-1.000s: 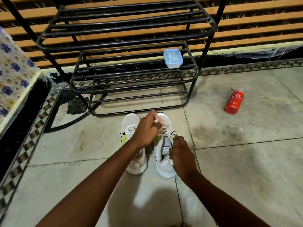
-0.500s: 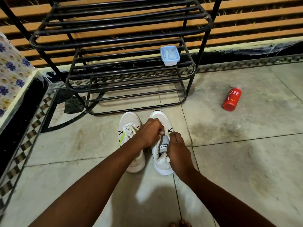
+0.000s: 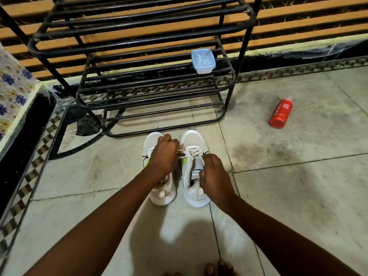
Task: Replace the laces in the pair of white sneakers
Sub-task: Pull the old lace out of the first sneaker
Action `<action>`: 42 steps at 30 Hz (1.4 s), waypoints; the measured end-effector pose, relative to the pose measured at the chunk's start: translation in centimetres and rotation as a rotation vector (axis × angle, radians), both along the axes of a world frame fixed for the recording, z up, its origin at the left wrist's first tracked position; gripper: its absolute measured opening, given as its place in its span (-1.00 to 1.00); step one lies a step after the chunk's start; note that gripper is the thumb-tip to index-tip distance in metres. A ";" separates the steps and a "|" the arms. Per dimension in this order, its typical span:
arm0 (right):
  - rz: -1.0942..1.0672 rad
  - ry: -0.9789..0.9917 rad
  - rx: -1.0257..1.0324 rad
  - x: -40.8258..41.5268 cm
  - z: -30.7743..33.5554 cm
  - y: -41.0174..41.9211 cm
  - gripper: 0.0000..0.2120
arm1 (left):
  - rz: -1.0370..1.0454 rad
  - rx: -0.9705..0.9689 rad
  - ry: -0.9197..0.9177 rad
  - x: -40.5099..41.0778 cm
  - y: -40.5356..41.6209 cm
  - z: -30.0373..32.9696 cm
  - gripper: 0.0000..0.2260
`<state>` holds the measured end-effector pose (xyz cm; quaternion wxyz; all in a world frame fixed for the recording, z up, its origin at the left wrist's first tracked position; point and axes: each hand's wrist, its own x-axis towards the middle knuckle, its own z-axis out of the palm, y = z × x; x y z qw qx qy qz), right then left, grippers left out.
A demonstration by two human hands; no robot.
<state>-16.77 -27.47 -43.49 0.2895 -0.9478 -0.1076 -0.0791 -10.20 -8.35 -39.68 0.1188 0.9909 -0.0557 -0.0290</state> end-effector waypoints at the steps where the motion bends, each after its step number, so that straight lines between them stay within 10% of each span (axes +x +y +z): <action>1: 0.038 -0.023 0.055 0.2 0.3 -0.1 -0.52 | -0.008 0.016 0.038 0.0 0.0 0.5 -0.83; 7: 0.197 -0.042 0.160 3.6 1.4 -0.4 -0.48 | -0.160 -0.292 0.390 0.0 -0.5 3.9 -0.44; 12: 0.211 0.201 0.029 5.7 3.0 0.4 -0.63 | -0.268 0.110 0.389 0.2 -1.0 4.1 -0.19; 21: 0.274 0.077 -0.402 6.4 5.0 0.6 -0.82 | -0.256 0.120 0.337 -0.6 -1.2 3.7 -0.15; 29: 0.139 0.288 0.562 6.4 3.0 -1.3 -0.62 | -0.255 0.208 0.301 -0.7 -1.6 3.8 0.01; 37: 0.407 0.145 -0.541 7.4 5.1 -0.3 -0.86 | -0.262 0.225 0.265 -1.2 -1.7 3.3 -0.11; 42: 0.124 0.254 0.289 6.8 2.9 -1.0 -0.79 | -0.234 0.235 0.294 -1.1 -2.1 3.4 -0.09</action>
